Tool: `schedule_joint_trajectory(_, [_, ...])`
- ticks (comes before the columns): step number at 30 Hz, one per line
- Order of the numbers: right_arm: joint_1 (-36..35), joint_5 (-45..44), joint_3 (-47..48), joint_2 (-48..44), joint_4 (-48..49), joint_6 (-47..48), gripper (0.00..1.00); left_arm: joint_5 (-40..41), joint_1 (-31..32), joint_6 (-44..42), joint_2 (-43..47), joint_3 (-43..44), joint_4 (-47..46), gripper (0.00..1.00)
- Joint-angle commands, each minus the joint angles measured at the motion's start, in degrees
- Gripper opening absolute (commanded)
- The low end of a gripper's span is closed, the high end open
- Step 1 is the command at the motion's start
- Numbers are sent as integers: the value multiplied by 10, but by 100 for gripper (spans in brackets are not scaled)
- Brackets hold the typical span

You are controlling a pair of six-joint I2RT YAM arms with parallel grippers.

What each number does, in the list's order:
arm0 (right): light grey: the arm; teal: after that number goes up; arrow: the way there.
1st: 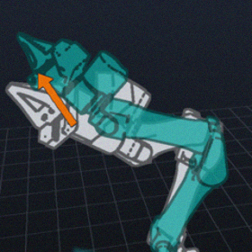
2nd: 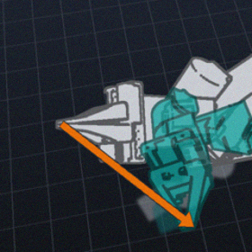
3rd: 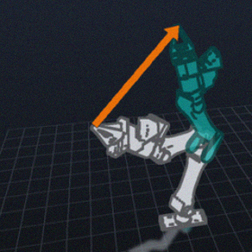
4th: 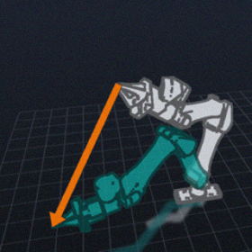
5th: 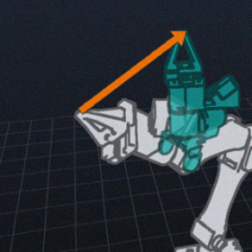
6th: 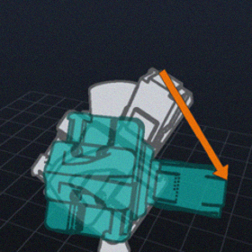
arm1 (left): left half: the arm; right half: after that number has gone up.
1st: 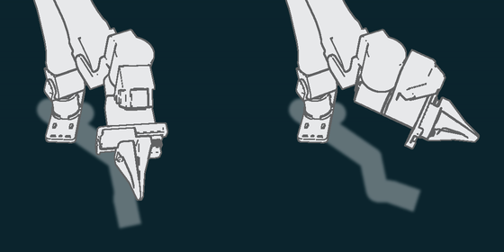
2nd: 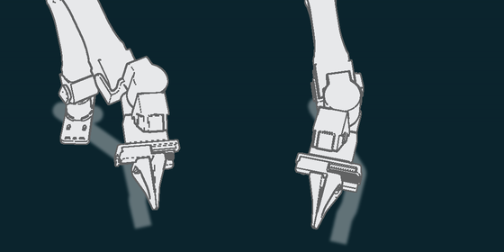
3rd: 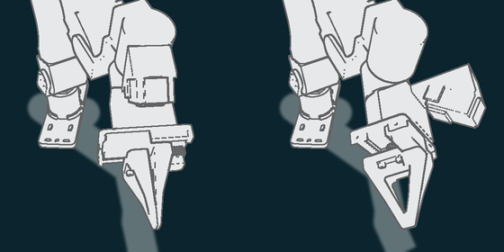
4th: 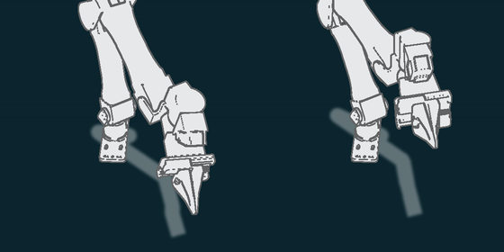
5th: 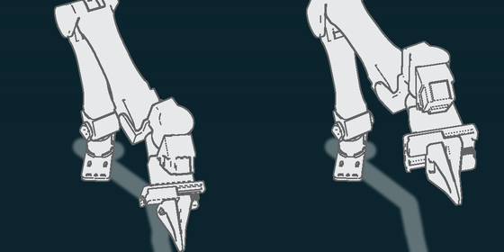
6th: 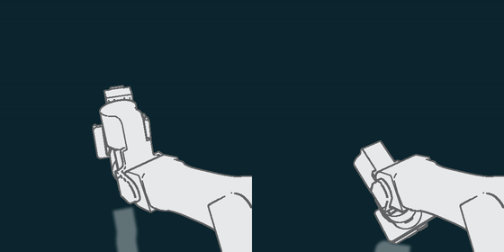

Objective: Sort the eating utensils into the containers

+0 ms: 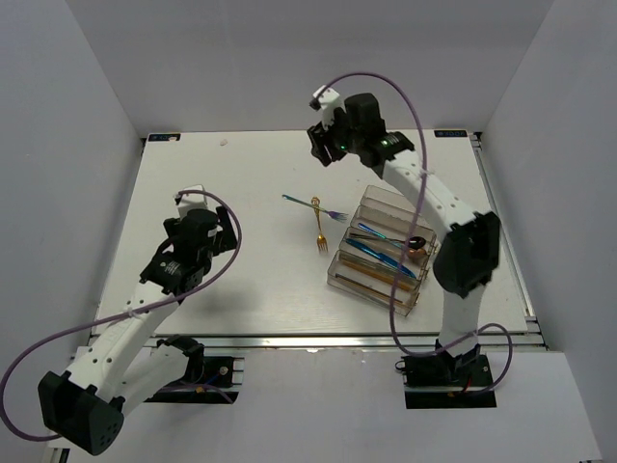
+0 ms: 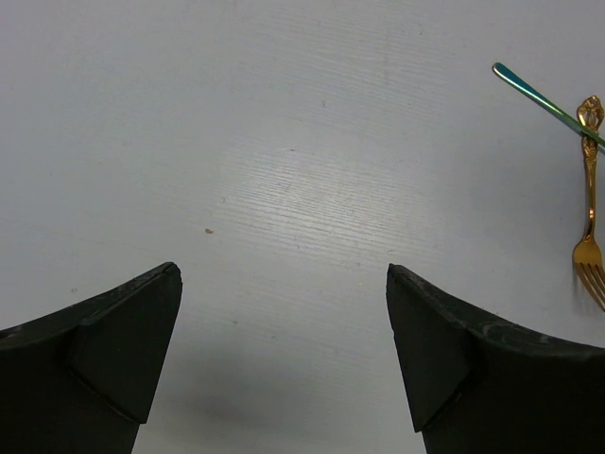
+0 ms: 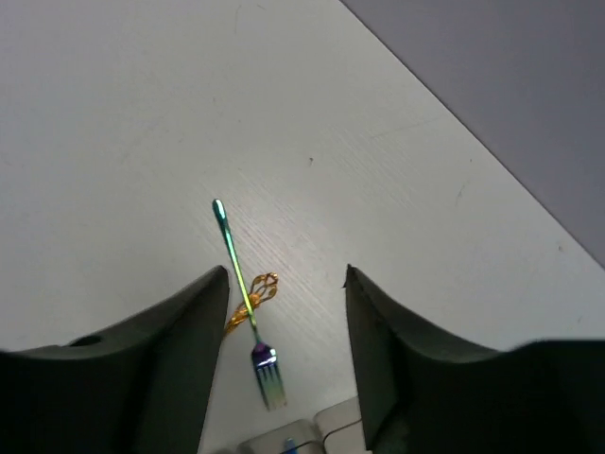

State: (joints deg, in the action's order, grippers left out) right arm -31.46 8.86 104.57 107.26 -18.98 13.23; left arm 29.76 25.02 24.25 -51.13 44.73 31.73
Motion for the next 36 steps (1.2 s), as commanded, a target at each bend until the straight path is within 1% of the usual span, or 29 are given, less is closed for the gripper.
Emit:
schedule_joint_trajectory(1, [1, -1, 122, 116, -145, 78, 56, 14, -1, -3, -11, 17, 6, 98])
schedule_joint_trajectory(2, [1, -11, 145, 135, -186, 87, 49, 13, -1, -5, -14, 17, 6, 98])
schedule_joint_trajectory(3, [1, -10, 171, 147, -203, 100, 47, 13, -1, -8, -20, 18, 7, 98])
schedule_joint_trajectory(4, [0, -9, 174, 164, -214, 114, 44, 12, -1, -9, -22, 18, 7, 98])
schedule_joint_trajectory(6, [1, 3, 165, 167, -225, 128, 44, 9, -1, -11, -26, 18, 6, 98])
schedule_joint_trajectory(7, [0, 2, 141, 167, -222, 135, 44, 8, -1, -11, -28, 19, 6, 98])
schedule_joint_trajectory(14, [-5, 10, 80, 185, -220, 155, 43, -5, -1, -16, -30, 17, 3, 98])
schedule_joint_trajectory(21, [-8, 17, 72, 211, -200, 164, 43, -15, -1, -18, -39, 16, 0, 98])
schedule_joint_trajectory(25, [-11, 16, 73, 218, -182, 175, 47, -22, -1, -20, -41, 14, 0, 98])
schedule_joint_trajectory(30, [-13, 5, 97, 245, -193, 188, 49, -28, -1, -21, -41, 15, -2, 98])
schedule_joint_trajectory(36, [-14, 14, 75, 255, -155, 191, 50, -31, -1, -23, -42, 13, -3, 98])
